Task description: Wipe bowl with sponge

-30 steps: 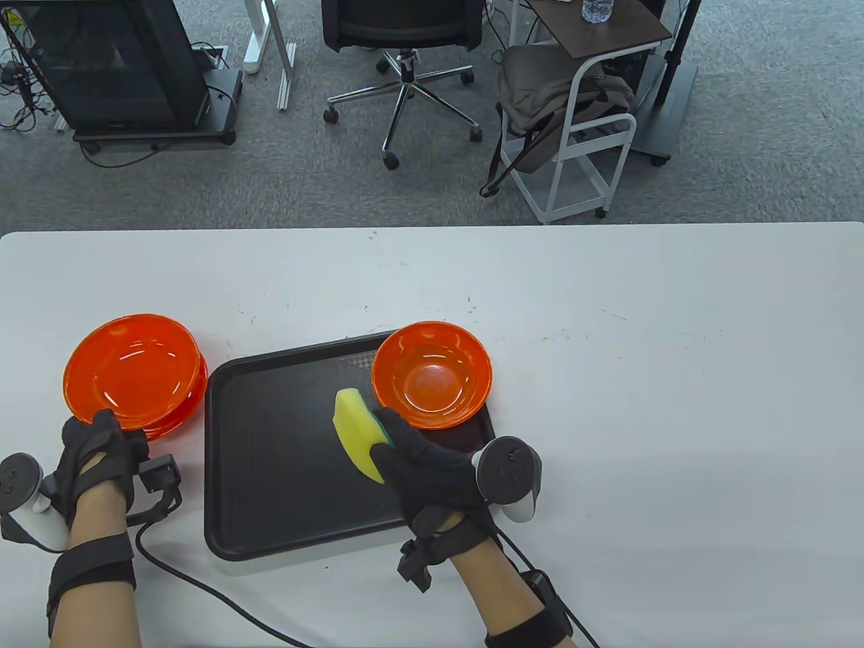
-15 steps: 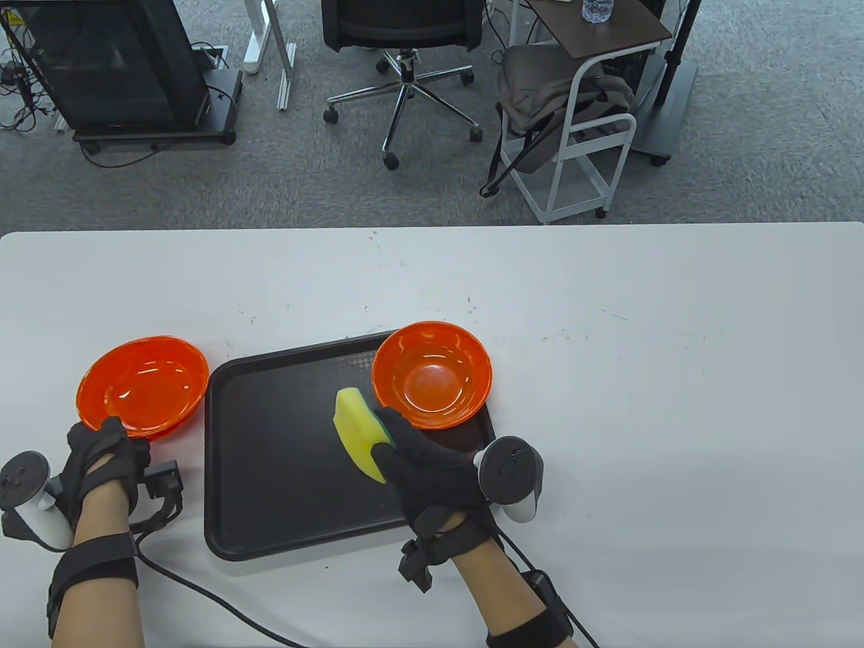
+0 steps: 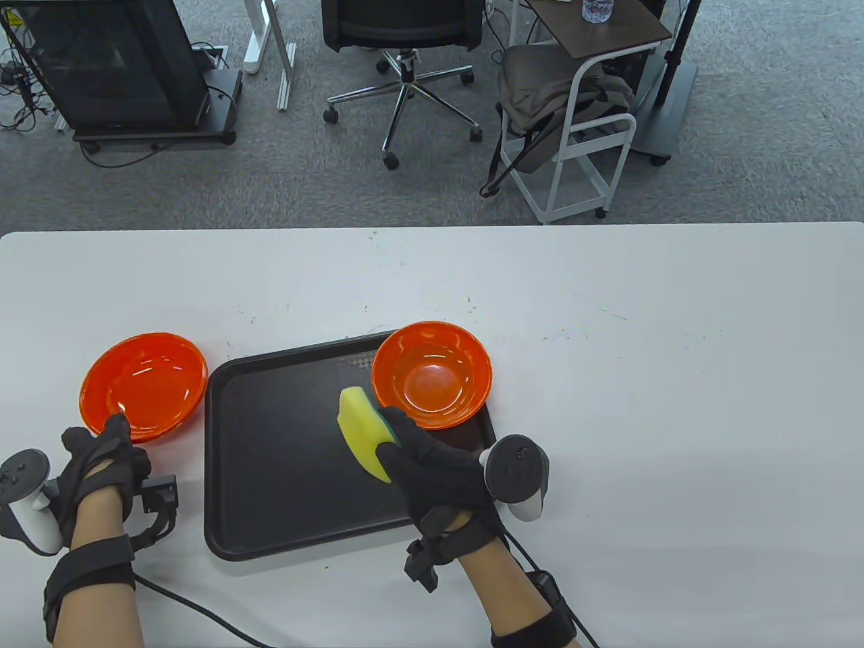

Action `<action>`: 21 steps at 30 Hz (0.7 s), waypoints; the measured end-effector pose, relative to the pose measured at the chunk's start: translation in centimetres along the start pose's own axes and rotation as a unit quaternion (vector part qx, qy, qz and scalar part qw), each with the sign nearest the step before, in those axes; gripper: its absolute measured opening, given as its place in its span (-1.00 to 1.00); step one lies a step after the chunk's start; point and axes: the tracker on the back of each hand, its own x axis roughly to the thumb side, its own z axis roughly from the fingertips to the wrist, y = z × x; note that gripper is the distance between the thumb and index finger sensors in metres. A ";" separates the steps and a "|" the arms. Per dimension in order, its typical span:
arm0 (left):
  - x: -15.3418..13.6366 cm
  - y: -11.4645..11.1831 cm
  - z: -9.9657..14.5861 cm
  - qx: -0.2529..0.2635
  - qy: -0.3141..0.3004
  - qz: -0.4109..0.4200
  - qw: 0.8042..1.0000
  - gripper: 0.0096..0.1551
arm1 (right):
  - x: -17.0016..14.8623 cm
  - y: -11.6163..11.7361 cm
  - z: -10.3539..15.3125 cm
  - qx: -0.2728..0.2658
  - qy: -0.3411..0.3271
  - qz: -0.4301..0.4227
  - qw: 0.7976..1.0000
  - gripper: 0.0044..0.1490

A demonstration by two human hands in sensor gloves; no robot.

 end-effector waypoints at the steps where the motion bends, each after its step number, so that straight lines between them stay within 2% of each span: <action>1: 0.1 0.0 0.1 -0.012 0.002 -0.007 1.000 0.05 | 0.0 -0.1 0.0 0.000 -0.001 0.000 1.000 -0.32; 7: 2.2 -0.1 1.2 0.007 -0.055 -0.046 0.997 0.03 | 0.2 -0.7 0.0 -0.013 -0.006 -0.001 1.000 -0.32; 11: 3.8 -1.2 1.9 -0.049 -0.085 -0.076 0.992 0.04 | 0.3 -0.9 0.0 -0.016 -0.007 -0.001 1.000 -0.32; 15: 5.8 -3.3 3.0 -0.083 -0.130 -0.128 0.980 0.04 | 0.3 -0.9 -0.1 -0.016 -0.008 0.001 1.000 -0.32; 21: 8.6 -7.6 4.3 -0.099 -0.173 -0.223 0.954 0.02 | 0.4 -1.3 0.0 -0.025 -0.009 0.002 1.000 -0.32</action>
